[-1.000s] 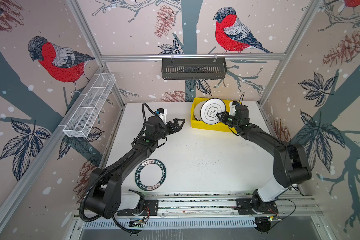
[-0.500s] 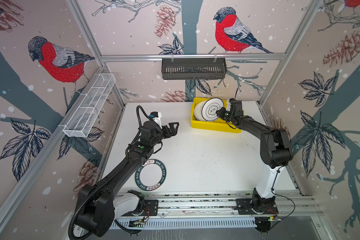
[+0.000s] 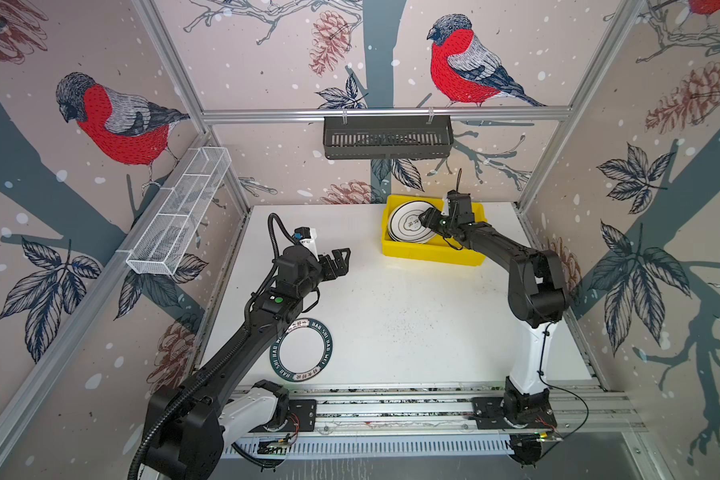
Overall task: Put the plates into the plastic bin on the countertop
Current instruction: 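Carry the cloud-pattern plate into the yellow bin with the right gripper while the left releases, then lower the cloud-pattern plate onto the stack and open the right gripper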
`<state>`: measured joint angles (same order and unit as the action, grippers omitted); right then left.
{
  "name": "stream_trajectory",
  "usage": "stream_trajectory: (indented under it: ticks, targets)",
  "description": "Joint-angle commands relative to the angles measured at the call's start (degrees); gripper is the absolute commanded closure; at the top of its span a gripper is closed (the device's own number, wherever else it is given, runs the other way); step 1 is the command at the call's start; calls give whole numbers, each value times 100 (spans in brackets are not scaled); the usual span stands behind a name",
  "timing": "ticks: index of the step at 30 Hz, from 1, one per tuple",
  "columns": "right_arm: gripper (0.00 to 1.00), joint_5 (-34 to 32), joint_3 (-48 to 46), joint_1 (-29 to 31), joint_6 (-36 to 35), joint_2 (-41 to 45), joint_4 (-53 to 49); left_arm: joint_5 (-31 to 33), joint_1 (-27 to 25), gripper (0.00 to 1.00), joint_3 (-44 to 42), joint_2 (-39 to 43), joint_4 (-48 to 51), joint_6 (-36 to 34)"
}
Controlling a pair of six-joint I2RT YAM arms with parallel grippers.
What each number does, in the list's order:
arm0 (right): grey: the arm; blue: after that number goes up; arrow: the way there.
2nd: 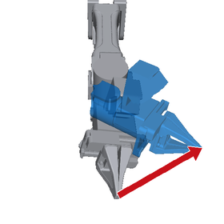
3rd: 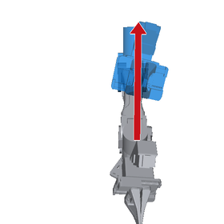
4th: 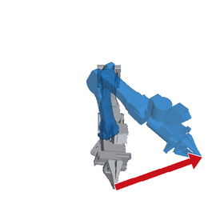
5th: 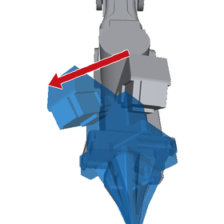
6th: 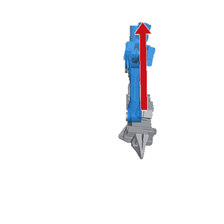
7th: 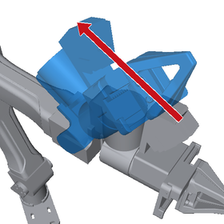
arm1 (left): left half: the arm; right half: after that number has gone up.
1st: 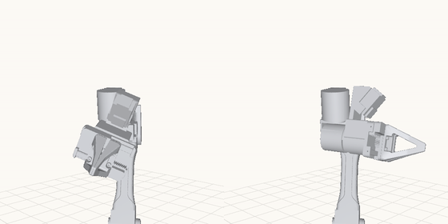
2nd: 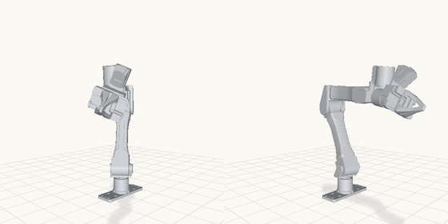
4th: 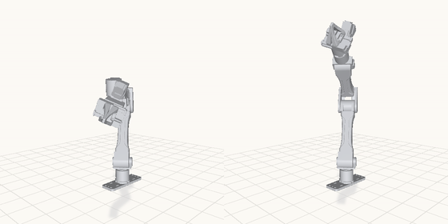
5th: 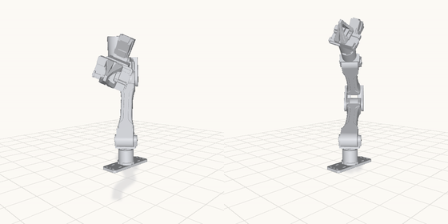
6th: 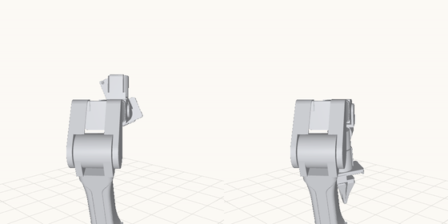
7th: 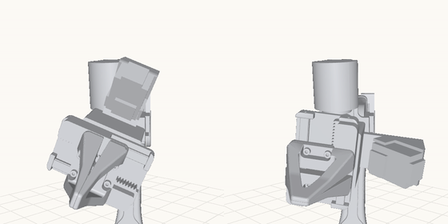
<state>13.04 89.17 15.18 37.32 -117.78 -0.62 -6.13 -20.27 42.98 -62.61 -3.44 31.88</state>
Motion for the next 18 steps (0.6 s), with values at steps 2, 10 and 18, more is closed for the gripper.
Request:
stream_trajectory:
  ticks: [2,10,18]
  targets:
    - [32,-274,21,60,-114,159,-71,503,12,3,-20,69,173,-97]
    - [19,-1114,37,205,-530,730,-562,1006,13,3,-35,117,661,-110]
    - [15,-1419,-272,301,-709,1508,-665,1370,15,3,-192,444,1071,-53]
